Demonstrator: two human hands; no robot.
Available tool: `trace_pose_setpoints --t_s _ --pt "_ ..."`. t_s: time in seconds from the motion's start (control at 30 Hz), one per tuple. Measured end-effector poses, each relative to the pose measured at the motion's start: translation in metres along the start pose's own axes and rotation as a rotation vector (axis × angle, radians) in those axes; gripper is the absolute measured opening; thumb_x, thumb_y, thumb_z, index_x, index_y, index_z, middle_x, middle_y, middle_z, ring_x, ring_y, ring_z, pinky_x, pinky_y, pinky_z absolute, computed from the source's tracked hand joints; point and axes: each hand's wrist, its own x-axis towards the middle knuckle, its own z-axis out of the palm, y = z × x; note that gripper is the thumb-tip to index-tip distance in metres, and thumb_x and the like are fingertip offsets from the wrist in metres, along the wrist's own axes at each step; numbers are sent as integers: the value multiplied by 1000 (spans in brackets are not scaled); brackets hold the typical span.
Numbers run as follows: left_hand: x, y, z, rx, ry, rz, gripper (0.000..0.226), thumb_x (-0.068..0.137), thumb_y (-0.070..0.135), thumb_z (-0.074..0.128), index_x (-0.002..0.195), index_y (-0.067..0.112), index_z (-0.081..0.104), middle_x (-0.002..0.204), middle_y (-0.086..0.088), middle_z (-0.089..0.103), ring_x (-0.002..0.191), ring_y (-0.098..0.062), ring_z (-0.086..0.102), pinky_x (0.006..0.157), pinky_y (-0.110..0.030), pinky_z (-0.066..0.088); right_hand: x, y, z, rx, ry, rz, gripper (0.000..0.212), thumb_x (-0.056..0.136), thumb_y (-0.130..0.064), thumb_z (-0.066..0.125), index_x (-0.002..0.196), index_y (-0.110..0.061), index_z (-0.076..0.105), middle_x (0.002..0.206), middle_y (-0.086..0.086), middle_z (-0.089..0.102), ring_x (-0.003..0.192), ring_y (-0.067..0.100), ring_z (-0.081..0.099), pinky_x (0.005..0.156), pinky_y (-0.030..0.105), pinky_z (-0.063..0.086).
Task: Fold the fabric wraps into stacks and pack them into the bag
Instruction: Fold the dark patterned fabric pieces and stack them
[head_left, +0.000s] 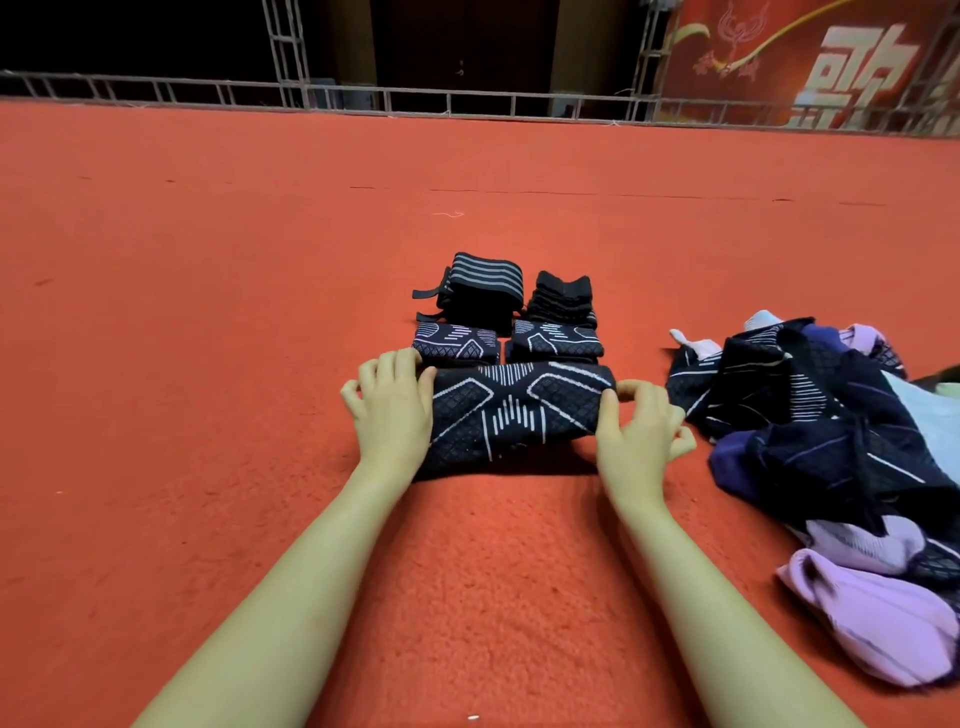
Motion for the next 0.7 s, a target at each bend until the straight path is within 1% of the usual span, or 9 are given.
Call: trace_pose_setpoints --t_s 0.07,0.1,0.17,0.3,0.43,0.53,0.6,0.63,0.7 --pt "-2 0 5 38 -18 19 43 91 36 50 118 4 57 124 -17 56 112 -38 49 89 -52 39 0 3 1 -57 -95 9 31 92 -29 56 119 -14 54 121 4 52 115 27 40 97 38 18" --pt "-6 1 8 65 -18 47 44 89 34 53 120 3 56 128 -19 54 114 -37 47 89 -53 41 -2 5 2 -79 -151 -11 37 91 -28 58 124 -13 51 126 6 49 117 28 39 98 37 17" --pt "-19 3 10 111 -28 87 45 87 35 50 117 3 57 128 -19 53 114 -34 44 88 -53 43 -6 9 4 -115 -229 -35 39 92 -29 57 127 -12 50 129 7 48 119 29 38 98 36 17" --pt "-54 -3 15 155 -118 24 38 77 26 74 102 0 64 122 -24 56 107 -42 52 85 -55 43 -15 20 6 -215 -301 82 44 94 -34 53 130 -9 47 134 9 45 124 30 34 101 37 16" --pt "-70 -11 15 160 -171 215 30 74 34 78 96 14 71 117 -10 62 105 -34 56 80 -49 43 -20 30 6 -219 -312 50 26 93 -29 56 112 -14 63 125 7 49 117 30 37 96 36 19" --pt "-68 -12 15 129 -169 259 24 66 32 85 84 22 72 99 0 67 97 -27 59 81 -45 39 -20 28 6 -114 -259 30 18 89 -30 62 104 -21 67 113 2 51 111 27 41 89 34 19" --pt "-67 -14 19 82 -138 274 12 72 31 79 76 22 71 88 4 65 90 -25 62 81 -39 27 -17 24 9 -88 -264 32 20 86 -35 65 102 -23 66 113 -1 50 110 24 39 89 33 17" --pt "-66 -14 20 72 -117 286 12 78 33 70 74 22 71 86 5 64 87 -24 62 79 -36 24 -15 22 10 -88 -272 50 21 86 -36 66 102 -22 66 113 -1 50 110 23 39 90 32 17" --pt "-65 -14 18 80 -91 281 27 83 37 49 72 21 69 86 6 63 84 -20 59 76 -34 22 -9 18 14 -79 -266 77 15 89 -30 63 100 -20 66 111 -1 52 110 24 40 89 31 16"
